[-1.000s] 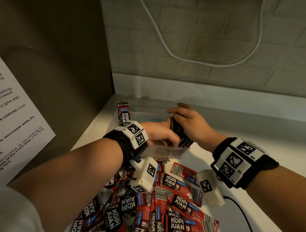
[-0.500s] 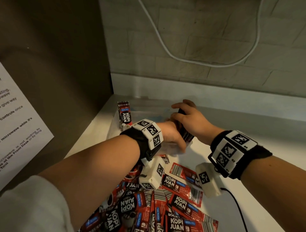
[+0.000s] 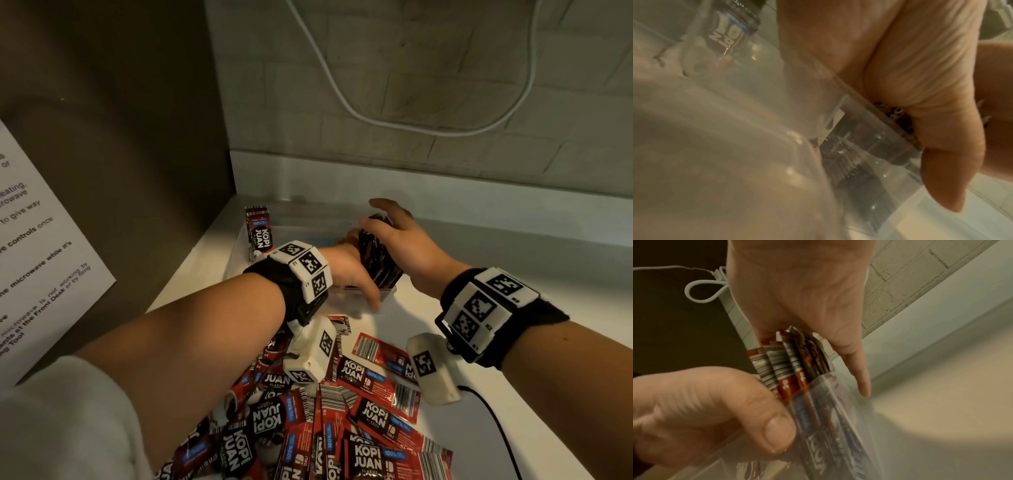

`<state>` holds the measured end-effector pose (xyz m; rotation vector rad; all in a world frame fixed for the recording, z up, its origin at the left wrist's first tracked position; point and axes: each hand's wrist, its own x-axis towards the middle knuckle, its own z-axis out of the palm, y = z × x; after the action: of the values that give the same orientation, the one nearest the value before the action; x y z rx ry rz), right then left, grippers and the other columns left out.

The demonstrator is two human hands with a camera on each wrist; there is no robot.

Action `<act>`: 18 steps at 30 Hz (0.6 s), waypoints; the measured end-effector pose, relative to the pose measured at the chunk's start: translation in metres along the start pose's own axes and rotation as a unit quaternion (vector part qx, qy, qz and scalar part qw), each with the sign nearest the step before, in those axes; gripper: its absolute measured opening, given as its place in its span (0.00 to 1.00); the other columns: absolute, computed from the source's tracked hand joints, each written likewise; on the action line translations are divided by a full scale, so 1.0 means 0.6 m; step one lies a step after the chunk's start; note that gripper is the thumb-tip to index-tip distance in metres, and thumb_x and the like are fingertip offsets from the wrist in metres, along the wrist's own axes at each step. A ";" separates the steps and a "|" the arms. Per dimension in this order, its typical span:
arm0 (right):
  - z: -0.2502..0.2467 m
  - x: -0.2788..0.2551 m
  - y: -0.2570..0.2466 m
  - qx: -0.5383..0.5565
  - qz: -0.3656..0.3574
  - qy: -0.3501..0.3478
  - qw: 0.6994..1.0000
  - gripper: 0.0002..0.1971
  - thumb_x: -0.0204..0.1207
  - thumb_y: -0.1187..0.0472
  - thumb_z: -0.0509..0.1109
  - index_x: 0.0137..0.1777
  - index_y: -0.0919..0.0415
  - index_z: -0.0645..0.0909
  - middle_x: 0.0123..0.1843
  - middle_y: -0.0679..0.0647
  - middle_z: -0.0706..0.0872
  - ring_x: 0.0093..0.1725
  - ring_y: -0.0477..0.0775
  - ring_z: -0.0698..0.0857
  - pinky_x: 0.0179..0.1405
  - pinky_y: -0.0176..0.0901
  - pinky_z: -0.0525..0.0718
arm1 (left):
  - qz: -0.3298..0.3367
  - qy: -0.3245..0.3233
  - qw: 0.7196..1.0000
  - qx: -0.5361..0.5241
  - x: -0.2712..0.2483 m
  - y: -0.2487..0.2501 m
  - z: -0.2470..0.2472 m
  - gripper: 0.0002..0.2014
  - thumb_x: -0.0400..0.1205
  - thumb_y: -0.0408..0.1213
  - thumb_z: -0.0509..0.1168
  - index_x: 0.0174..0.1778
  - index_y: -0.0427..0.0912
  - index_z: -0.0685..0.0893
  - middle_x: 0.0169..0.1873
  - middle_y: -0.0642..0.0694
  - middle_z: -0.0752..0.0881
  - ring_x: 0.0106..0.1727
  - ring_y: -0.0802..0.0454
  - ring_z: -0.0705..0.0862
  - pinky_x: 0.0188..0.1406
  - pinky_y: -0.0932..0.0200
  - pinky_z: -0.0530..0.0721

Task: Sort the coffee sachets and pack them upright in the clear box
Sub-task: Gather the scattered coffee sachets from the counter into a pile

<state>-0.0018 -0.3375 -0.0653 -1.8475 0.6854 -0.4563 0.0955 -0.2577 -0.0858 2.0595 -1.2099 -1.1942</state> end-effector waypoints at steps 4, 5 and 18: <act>-0.003 -0.010 -0.007 0.021 0.035 -0.007 0.999 0.23 0.78 0.39 0.62 0.72 0.42 0.69 0.71 0.55 0.75 0.65 0.58 0.80 0.58 0.61 0.84 | -0.008 0.005 1.000 0.004 0.003 -0.002 -0.001 0.47 0.50 0.45 0.85 0.68 0.43 0.80 0.60 0.47 0.86 0.63 0.47 0.83 0.69 0.47 0.80; -0.005 -0.013 -0.009 0.030 0.043 -0.007 0.999 0.22 0.79 0.37 0.60 0.70 0.42 0.70 0.69 0.54 0.77 0.62 0.58 0.82 0.55 0.61 0.86 | -0.008 0.020 1.000 0.013 0.006 -0.003 0.001 0.55 0.46 0.47 0.85 0.73 0.43 0.74 0.63 0.47 0.83 0.67 0.47 0.80 0.70 0.47 0.78; -0.032 -0.030 -0.010 0.015 0.026 0.037 0.999 0.27 0.82 0.39 0.55 0.77 0.49 0.64 0.68 0.47 0.72 0.62 0.49 0.72 0.57 0.49 0.72 | -0.008 0.065 0.998 0.018 -0.004 -0.001 0.004 0.71 0.49 0.44 0.86 0.83 0.53 0.48 0.78 0.44 0.66 0.80 0.43 0.64 0.78 0.41 0.68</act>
<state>-0.0257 -0.3381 -0.0527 -1.7874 0.7699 -0.5004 0.0930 -0.2551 -0.0865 2.1404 -1.1640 -1.0338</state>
